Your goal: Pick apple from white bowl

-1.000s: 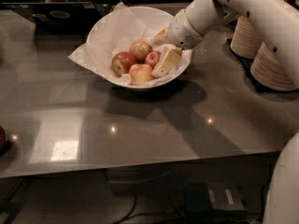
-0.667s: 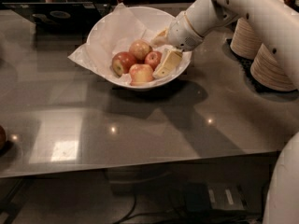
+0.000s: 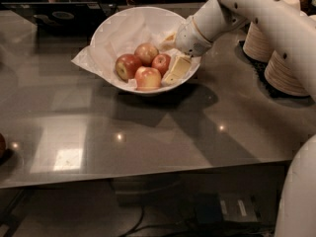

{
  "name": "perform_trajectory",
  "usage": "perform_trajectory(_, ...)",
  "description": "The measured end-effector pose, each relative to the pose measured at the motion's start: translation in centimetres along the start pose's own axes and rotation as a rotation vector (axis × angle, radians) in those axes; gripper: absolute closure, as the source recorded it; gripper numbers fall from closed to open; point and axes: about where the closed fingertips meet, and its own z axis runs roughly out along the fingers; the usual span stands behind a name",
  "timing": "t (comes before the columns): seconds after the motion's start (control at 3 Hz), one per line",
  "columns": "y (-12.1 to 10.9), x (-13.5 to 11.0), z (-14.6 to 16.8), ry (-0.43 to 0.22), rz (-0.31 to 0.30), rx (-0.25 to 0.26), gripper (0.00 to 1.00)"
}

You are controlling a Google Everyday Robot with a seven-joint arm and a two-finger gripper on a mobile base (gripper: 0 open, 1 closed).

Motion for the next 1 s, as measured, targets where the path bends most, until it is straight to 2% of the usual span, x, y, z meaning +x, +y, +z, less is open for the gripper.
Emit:
perform_trajectory(0.33, -0.05, 0.1, 0.26, 0.001, 0.003, -0.003, 0.36)
perform_trajectory(0.67, -0.06, 0.42, 0.95, 0.003, 0.012, -0.009, 0.54)
perform_trajectory(1.0, -0.06, 0.42, 0.95, 0.003, 0.012, -0.009, 0.78)
